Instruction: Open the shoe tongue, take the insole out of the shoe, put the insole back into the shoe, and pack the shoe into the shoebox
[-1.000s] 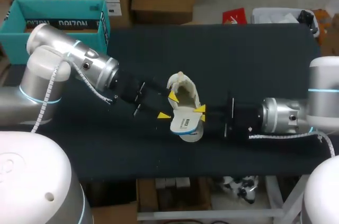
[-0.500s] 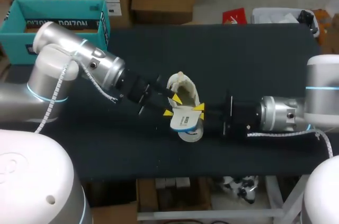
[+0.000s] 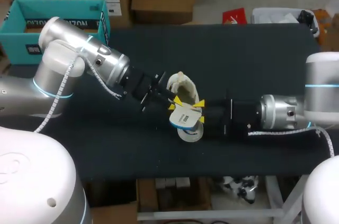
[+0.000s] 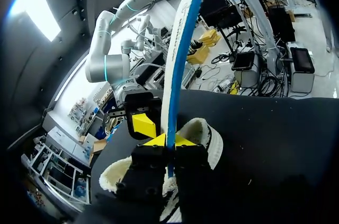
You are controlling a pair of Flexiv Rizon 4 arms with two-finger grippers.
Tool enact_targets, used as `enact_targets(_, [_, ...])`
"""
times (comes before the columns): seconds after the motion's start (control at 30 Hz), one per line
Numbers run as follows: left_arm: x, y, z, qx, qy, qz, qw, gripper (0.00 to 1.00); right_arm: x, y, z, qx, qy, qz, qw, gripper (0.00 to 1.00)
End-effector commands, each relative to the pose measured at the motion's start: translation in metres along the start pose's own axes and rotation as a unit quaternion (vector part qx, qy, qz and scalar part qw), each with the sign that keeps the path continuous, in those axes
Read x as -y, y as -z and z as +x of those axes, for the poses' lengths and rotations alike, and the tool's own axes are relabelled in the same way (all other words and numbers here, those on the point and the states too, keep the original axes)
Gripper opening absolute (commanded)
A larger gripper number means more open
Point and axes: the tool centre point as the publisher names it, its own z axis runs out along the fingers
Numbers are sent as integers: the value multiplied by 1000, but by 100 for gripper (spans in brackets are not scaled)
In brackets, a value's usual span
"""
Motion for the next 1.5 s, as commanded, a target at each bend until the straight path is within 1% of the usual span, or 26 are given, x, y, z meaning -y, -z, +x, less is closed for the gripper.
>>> enact_targets(0.03, [-5,-3,-4,-6,-1,1,1000,0,5,3,0,8,-5,-7,1000,47])
enact_targets(0.17, [-8,-4,-6,-14,-2,-6,1000,0,7,4,-2,10,-8,-9,1000,44])
enact_targets(0.3, [-15,-4,-6,-22,1,-13,1000,0,5,3,-5,14,-12,-14,1000,40])
enact_targets(0.4, [-21,-5,-6,-21,2,-18,1000,0,2,1,-6,17,-15,-11,1000,33])
enact_targets(0.47, [-23,-6,-6,-18,2,-20,1000,0,0,0,-6,18,-17,-9,1000,32])
enact_targets(0.53, [-25,-6,-6,-15,3,-21,1000,0,-2,-1,-6,21,-20,-8,1000,29])
enact_targets(0.6, [-27,-6,-6,-13,4,-22,1000,0,-4,-3,-6,23,-21,-7,999,21])
enact_targets(0.63, [-28,-6,-6,-13,5,-23,1000,0,-5,-3,-6,24,-22,-7,999,13])
enact_targets(0.7, [-30,-6,-5,-13,6,-25,1000,0,-6,-5,-6,25,-23,-5,999,6])
enact_targets(0.87, [-34,-5,-4,-16,9,-33,999,0,-9,-6,-7,29,-27,-5,999,9])
enact_targets(0.97, [-33,-3,-3,-16,8,-35,999,0,-7,-5,-8,32,-27,-10,999,15])
enact_targets(1.0, [-33,-3,-3,-17,7,-36,999,0,-6,-4,-8,35,-26,-18,999,13])
enact_targets(1.03, [-33,-2,-3,-17,6,-37,999,0,-6,-4,-8,36,-25,-20,999,9])
enact_targets(1.07, [-34,-2,-3,-18,6,-39,999,0,-6,-4,-8,36,-22,-20,999,0])
enact_targets(1.33, [-46,-4,-5,-14,3,-51,999,0,-21,-10,-8,48,-16,-26,998,0])
enact_targets(1.5, [-53,-2,-5,-9,9,-54,998,0,-28,-11,-6,60,-11,-38,997,0])
